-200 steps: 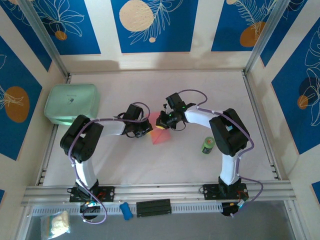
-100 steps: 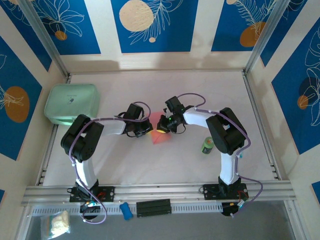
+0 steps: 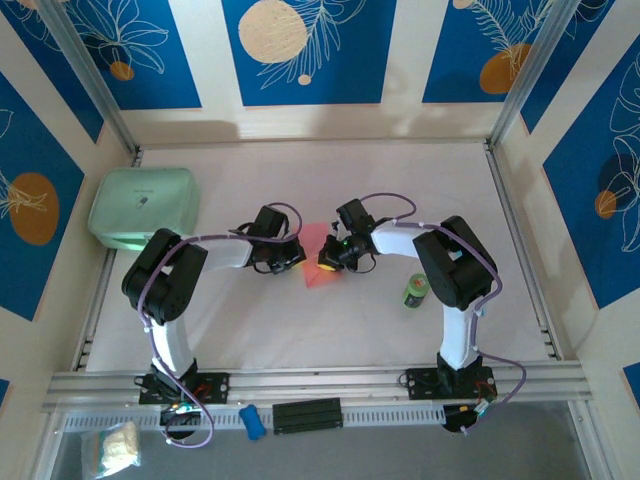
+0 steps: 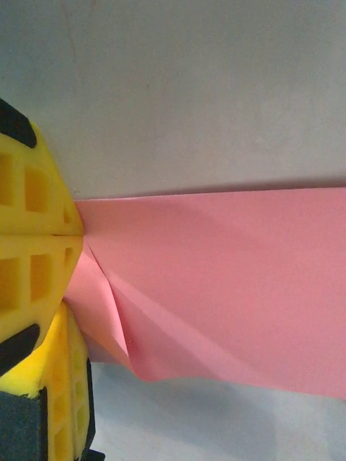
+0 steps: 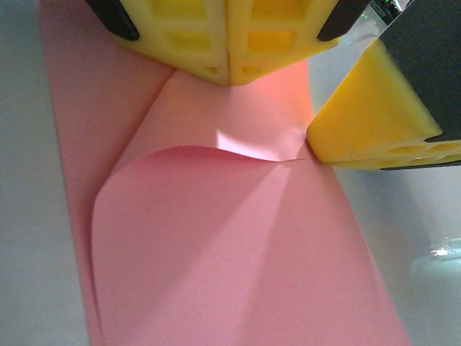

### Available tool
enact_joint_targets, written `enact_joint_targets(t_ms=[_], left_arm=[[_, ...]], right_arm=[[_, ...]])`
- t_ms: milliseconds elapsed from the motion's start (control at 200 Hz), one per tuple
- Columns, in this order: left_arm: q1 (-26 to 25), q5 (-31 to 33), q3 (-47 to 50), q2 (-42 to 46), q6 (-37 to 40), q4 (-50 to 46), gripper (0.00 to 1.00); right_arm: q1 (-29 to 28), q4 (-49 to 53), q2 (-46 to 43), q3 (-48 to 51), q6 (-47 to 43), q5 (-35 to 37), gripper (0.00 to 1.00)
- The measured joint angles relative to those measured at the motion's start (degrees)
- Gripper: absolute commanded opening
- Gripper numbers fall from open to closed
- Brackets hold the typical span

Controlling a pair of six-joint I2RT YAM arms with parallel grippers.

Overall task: Fold a paper plane with a square sheet of paper (pick it up from the middle)
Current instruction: Fold the triangle a second time at the center of the table.

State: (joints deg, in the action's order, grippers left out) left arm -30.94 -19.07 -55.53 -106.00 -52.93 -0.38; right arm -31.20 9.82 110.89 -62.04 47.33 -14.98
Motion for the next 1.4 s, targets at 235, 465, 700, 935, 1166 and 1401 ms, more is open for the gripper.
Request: enact_joint_targets(t_ms=[235, 465, 700, 935, 1166, 1401], left_arm=[[-0.35, 0.07, -1.77, 2.16, 0.87, -1.6, 0.15], [-5.4, 0.96, 1.11, 10.4, -2.32, -1.29, 0.15], [-9.86, 1.53, 7.17, 10.67, -7.52, 0.28, 0.13], [-9.92, 2.69, 7.32, 8.61, -9.2, 2.43, 0.13], [-9.92, 4.39, 6.99, 7.76, -9.14, 2.56, 0.12], [-9.92, 4.63, 6.93, 6.14, -9.11, 2.56, 0.12]], right_arm=[[0.07, -0.15, -0.09, 0.17, 0.44, 0.11, 0.05], [0.04, 1.14, -0.09, -0.35, 1.75, 0.92, 0.03], [0.04, 2.45, -0.09, -0.94, 2.43, 1.73, 0.03], [0.04, 2.58, -0.09, -0.96, 2.43, 1.77, 0.03], [0.04, 2.6, -0.09, -0.98, 2.45, 1.77, 0.03], [0.04, 2.6, -0.09, -0.98, 2.45, 1.77, 0.03]])
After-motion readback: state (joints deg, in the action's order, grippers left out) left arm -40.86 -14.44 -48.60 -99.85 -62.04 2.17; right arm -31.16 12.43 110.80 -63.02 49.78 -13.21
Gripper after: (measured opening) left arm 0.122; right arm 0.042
